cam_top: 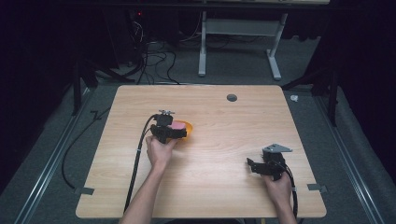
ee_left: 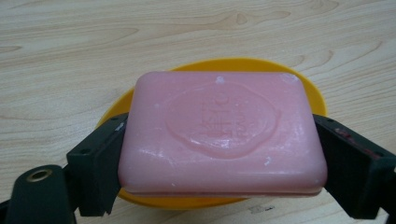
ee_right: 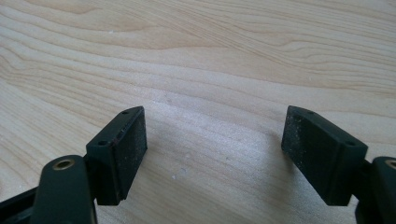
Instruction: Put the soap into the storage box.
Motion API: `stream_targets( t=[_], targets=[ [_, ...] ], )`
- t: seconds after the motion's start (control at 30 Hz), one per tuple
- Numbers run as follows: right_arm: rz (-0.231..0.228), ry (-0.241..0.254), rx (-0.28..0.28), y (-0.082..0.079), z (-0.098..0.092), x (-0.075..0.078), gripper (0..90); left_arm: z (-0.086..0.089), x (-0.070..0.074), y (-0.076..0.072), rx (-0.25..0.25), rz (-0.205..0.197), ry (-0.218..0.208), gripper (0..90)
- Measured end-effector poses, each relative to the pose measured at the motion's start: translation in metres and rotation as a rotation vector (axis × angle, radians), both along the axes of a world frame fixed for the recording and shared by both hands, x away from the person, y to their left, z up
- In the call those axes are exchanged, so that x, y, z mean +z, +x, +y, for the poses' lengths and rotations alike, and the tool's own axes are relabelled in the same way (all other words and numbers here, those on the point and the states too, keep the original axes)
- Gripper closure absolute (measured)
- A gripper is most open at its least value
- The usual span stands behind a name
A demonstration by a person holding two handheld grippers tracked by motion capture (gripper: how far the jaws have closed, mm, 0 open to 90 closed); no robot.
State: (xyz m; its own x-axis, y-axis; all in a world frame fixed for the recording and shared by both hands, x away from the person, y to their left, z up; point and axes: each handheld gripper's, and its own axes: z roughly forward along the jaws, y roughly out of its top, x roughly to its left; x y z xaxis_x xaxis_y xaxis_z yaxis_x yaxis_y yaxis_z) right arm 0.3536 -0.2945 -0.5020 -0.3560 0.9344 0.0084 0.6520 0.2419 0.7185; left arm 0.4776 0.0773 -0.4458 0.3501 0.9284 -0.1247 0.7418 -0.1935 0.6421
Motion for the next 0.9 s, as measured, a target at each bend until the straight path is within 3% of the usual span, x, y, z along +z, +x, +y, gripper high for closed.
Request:
stream_targets(
  t=[0.53, 0.9],
  targets=[
    [0.0, 0.0, 0.001, 0.0, 0.0, 0.0, 22.8, -0.002, -0.004, 0.005, 0.031, 0.012, -0.015, 13.4],
    [0.001, 0.0, 0.0, 0.0, 0.0, 0.0, 22.7, -0.007, -0.011, 0.007, 0.032, 0.027, 0.03, 13.4]
  ],
)
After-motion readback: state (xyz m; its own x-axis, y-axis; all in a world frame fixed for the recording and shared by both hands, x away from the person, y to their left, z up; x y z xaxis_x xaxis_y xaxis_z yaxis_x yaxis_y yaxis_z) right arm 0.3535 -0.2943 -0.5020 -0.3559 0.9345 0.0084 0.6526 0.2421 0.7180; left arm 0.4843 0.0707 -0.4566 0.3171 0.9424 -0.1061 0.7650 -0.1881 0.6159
